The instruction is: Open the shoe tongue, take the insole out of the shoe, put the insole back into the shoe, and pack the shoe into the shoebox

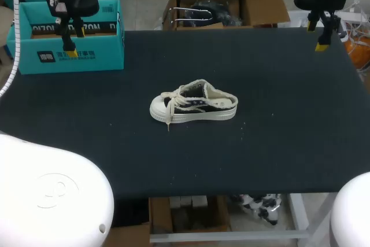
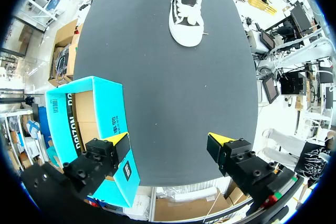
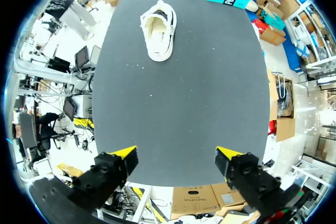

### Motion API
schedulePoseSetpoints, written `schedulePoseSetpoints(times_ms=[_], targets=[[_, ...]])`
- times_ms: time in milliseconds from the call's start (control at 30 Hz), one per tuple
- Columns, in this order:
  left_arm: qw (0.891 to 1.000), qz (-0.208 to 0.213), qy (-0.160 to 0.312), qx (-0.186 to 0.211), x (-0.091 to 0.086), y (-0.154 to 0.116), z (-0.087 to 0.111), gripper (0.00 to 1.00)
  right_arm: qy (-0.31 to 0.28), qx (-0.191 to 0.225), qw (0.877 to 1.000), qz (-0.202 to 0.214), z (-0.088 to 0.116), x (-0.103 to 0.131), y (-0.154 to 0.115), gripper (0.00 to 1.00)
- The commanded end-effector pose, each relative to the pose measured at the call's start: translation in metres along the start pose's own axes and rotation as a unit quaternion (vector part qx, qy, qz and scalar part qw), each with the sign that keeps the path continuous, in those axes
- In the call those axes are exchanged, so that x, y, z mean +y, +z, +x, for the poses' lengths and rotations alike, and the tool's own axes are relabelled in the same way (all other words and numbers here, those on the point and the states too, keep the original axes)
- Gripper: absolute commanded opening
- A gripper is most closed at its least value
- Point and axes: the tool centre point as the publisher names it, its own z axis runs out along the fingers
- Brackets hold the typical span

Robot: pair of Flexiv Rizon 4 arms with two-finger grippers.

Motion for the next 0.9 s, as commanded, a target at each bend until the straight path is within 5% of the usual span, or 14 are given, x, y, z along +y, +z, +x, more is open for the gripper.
schedulePoseSetpoints(times_ms=[33, 767, 900], targets=[[1.0, -0.001, 0.0, 0.0, 0.0, -0.001, 0.0, 1.0, 0.0, 0.0, 1.0, 0.0, 0.0, 0.0, 0.0, 1.0], [1.0, -0.001, 0.0, 0.0, 0.0, -0.001, 0.0, 1.0, 0.0, 0.0, 1.0, 0.0, 0.0, 0.0, 0.0, 1.0], [0.998, 0.006, -0.054, 0.019, -0.006, 0.002, 0.005, 1.0, 0.011, -0.003, 1.0, -0.023, 0.004, 0.01, 0.007, 1.0]])
